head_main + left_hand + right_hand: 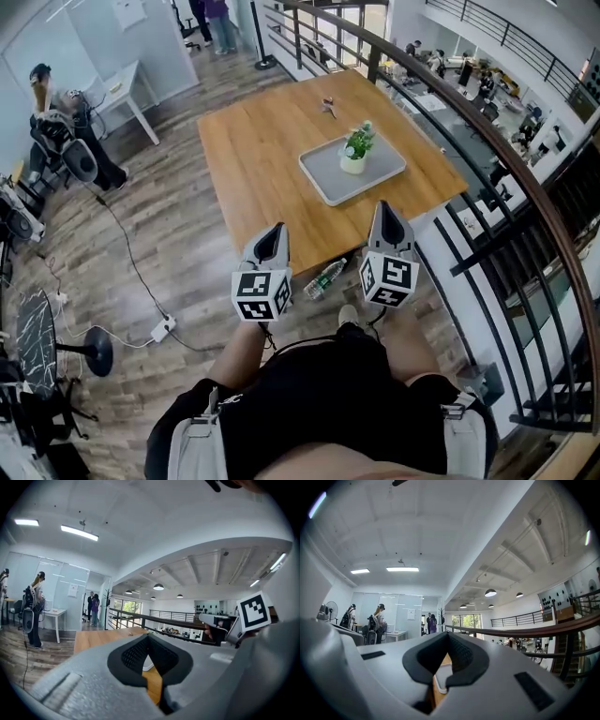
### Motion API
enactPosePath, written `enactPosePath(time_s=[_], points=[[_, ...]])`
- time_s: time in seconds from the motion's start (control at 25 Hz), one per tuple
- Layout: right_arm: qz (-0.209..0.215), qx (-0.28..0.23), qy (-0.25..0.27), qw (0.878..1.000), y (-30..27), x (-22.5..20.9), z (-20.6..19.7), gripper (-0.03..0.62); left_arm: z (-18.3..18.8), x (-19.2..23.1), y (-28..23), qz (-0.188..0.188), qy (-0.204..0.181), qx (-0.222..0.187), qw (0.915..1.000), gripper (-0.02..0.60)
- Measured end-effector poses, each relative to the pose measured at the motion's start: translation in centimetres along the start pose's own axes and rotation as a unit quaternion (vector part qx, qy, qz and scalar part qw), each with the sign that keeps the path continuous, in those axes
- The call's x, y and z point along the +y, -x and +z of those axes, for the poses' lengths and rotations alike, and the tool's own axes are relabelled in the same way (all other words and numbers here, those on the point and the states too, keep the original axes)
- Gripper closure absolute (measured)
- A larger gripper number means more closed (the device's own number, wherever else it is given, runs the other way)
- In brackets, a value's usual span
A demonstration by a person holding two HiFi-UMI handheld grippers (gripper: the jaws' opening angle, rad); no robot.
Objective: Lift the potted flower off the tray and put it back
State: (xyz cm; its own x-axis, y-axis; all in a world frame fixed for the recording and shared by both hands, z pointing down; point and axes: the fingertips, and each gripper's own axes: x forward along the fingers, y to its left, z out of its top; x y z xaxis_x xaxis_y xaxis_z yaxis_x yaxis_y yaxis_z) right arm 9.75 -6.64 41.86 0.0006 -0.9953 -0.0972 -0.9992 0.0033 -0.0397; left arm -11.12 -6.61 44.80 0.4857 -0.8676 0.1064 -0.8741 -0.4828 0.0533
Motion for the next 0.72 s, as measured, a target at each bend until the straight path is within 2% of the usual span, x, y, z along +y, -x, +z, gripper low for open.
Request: enactPosePath(time_s=[0.4,0.72], points=[[0.032,0.020,-0.009,0.999,-12.7,-9.2,-1.1,0.597,2.5,-4.5,-16.0,0.005,-0.008,0.016,0.9998,0.569],[0.051,0.022,-0.008,0.998,-19.1,-12.7,-0.8,0.596,3.5,-4.4,-22.1,0.028,0.009,0.014,0.9995,0.569]])
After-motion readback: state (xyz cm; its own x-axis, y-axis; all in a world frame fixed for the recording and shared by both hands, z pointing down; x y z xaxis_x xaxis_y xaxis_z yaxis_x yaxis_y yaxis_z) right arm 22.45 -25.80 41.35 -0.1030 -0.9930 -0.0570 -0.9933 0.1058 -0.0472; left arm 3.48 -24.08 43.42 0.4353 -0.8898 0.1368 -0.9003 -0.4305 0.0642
